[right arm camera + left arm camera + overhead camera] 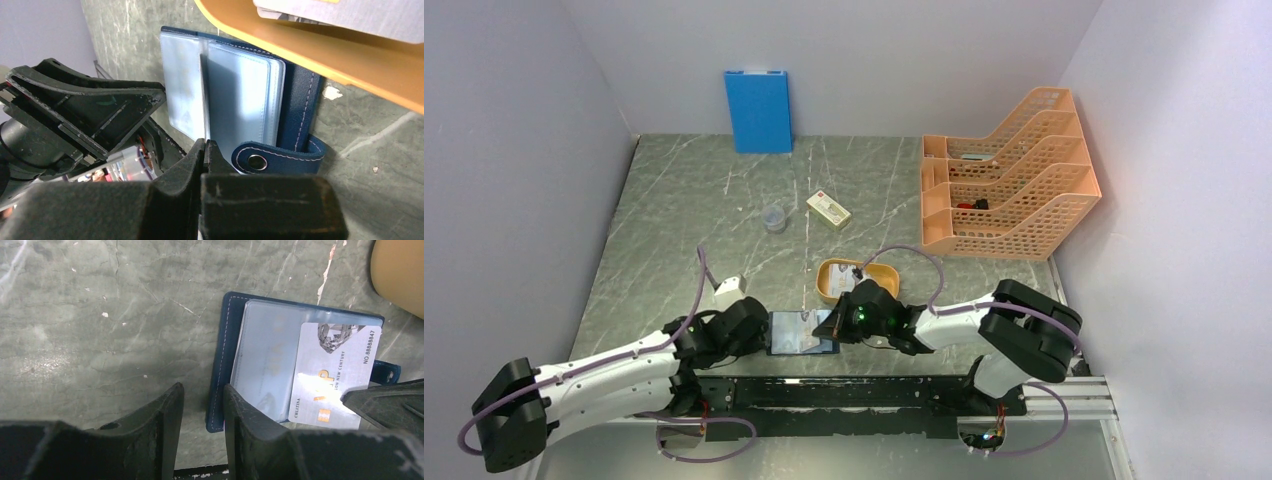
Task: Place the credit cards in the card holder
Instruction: Insert the credit card into the card holder, then pick up the credit card from the storage box.
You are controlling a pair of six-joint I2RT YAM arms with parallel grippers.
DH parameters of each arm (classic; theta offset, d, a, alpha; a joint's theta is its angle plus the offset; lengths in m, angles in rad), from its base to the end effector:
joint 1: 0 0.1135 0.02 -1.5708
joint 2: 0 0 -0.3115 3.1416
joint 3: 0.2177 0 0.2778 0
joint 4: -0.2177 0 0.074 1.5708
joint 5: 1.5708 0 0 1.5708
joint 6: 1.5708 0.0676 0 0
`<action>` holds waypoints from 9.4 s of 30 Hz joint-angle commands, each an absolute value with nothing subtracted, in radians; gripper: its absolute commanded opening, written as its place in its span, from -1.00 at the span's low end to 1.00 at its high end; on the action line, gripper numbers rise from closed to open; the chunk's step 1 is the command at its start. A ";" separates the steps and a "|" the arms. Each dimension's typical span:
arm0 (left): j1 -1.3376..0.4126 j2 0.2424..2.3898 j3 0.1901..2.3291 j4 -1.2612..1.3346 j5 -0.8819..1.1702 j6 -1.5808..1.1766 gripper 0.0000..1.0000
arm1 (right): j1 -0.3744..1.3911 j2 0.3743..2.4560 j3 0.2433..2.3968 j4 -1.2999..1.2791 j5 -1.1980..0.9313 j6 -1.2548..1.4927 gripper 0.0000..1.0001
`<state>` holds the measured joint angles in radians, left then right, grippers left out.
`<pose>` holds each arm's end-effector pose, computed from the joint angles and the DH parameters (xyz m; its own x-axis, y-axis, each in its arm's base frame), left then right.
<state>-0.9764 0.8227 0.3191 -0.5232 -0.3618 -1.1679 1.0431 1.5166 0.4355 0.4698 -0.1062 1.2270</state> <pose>0.1014 -0.1073 0.1461 -0.8063 -0.3435 -0.4815 -0.1772 0.9170 -0.3574 0.1445 0.2622 0.1323 -0.9474 0.2337 -0.2187 -0.0322 0.6103 0.7915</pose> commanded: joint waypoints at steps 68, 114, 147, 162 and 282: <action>-0.971 0.794 0.236 -0.541 -0.265 -1.200 -0.34 | 1.116 1.688 0.529 0.479 -0.052 1.199 -0.54; -0.971 0.826 0.299 -0.547 -0.344 -1.173 -0.74 | 1.162 1.724 0.827 0.108 -0.060 0.978 -0.09; -0.971 0.842 0.293 -0.500 -0.326 -1.152 -0.90 | 1.202 1.722 0.903 0.048 -0.051 0.916 0.07; -0.972 0.698 0.562 -0.707 -0.446 -1.015 -0.09 | 1.108 1.183 0.817 -0.370 0.425 0.793 0.05; -0.983 0.701 0.457 -0.389 -0.131 -0.841 0.34 | 0.642 0.797 0.771 -0.578 -0.246 0.695 -1.00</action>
<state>-0.9707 0.7002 0.5049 -0.5331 -0.2493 -0.8669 0.5499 0.8673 0.8268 -0.4969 -0.4145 0.9604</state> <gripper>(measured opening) 0.658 0.008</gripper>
